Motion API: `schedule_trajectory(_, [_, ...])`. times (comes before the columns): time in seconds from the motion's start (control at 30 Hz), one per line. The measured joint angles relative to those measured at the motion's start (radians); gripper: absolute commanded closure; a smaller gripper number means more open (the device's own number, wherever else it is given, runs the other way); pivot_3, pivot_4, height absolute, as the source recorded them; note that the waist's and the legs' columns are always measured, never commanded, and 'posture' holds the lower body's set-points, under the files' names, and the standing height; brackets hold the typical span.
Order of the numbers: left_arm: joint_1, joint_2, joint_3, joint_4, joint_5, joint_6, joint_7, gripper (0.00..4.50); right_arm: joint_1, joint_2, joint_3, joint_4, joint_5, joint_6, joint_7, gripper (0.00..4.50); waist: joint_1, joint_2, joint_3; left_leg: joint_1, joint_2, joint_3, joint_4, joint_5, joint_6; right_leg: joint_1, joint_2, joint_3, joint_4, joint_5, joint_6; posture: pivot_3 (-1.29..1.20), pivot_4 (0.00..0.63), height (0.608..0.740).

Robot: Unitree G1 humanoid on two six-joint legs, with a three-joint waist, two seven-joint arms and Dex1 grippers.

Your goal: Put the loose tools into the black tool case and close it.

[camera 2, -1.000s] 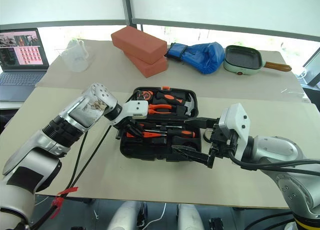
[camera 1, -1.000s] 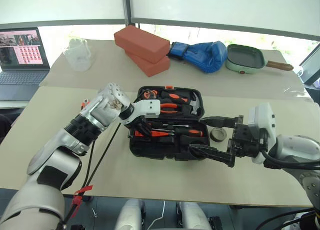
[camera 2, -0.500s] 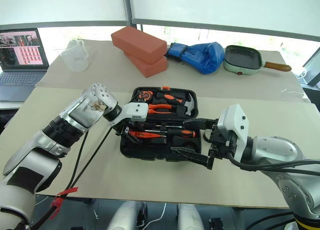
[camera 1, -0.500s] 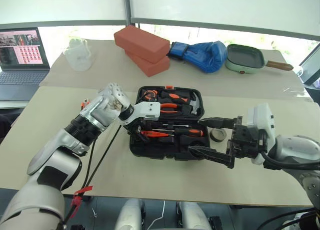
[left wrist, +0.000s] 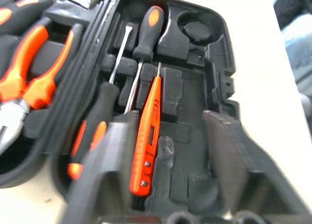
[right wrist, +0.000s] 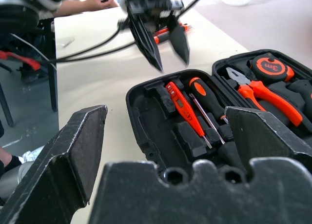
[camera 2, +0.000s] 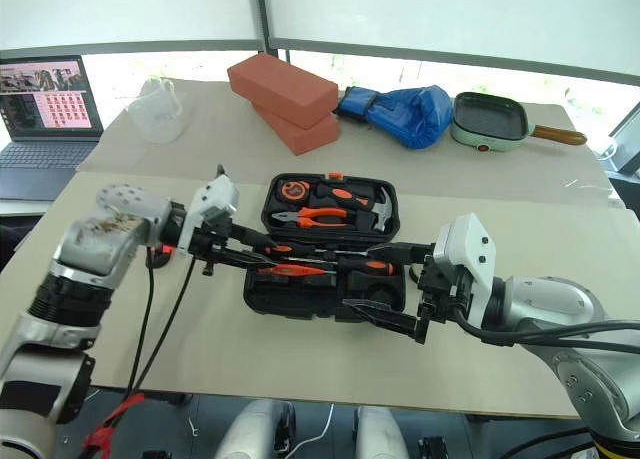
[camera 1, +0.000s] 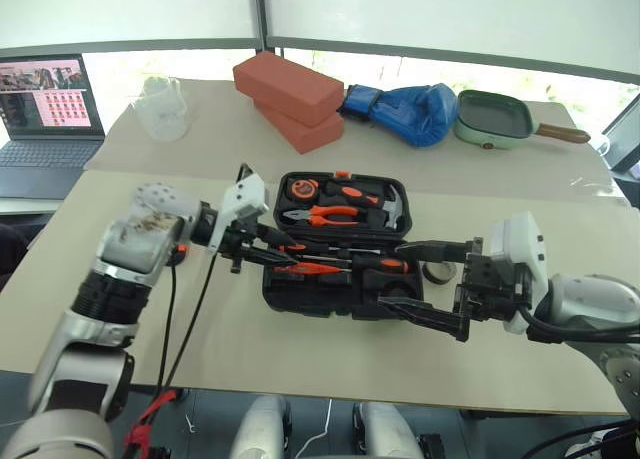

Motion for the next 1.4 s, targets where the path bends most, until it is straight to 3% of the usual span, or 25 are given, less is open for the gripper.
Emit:
schedule_trajectory(0.07, [0.000,-0.017,0.005,0.007,0.004,-0.046,0.025,4.46,0.000,-0.001,0.000,0.000,0.006,0.002,0.000,0.00,-0.002,0.000,0.000,0.001,0.000,0.000,0.000,0.000,0.000,0.000,0.000,0.000,0.000,0.000,0.000,0.00,0.150,0.738])
schedule_trajectory(0.23, [0.020,-0.074,-0.016,0.072,0.034,-0.168,0.068,4.46,0.000,-0.010,-0.002,0.001,0.017,0.012,-0.002,0.00,-0.006,0.000,0.000,0.001,-0.001,0.000,0.000,0.000,0.000,0.000,0.001,0.000,0.000,0.000,0.000,0.00,0.150,0.738])
schedule_trajectory(0.97, [0.063,-0.147,-0.063,0.272,0.145,-0.468,0.124,4.46,-0.006,-0.011,-0.002,0.004,0.019,0.020,-0.018,0.00,-0.006,0.001,0.000,0.001,-0.001,0.000,0.000,0.000,0.000,0.001,0.000,0.001,0.000,0.000,0.000,0.00,0.150,0.738])
schedule_trajectory(1.27, [0.070,-0.146,-0.071,0.280,0.146,-0.519,0.123,4.46,-0.006,-0.011,-0.002,0.004,0.042,0.021,-0.027,0.00,-0.006,0.000,-0.001,0.002,0.000,0.000,0.000,0.000,0.000,0.001,0.000,0.001,0.000,0.000,0.000,0.00,0.150,0.738])
schedule_trajectory(1.37, [0.097,-0.119,-0.030,0.227,0.104,-0.431,0.129,4.46,-0.008,-0.011,-0.001,0.007,0.043,0.021,-0.026,0.00,-0.012,0.000,-0.001,0.001,0.001,0.000,0.000,0.000,0.000,0.000,0.001,0.001,0.000,0.000,0.000,0.00,0.150,0.738])
schedule_trajectory(1.4, [0.103,-0.105,-0.010,0.203,0.085,-0.387,0.132,4.22,-0.010,-0.011,0.002,0.011,0.043,0.021,-0.025,0.00,-0.015,0.000,-0.001,0.001,0.001,0.000,0.000,0.000,0.000,0.000,0.001,0.001,0.001,0.000,0.000,0.00,0.150,0.738])
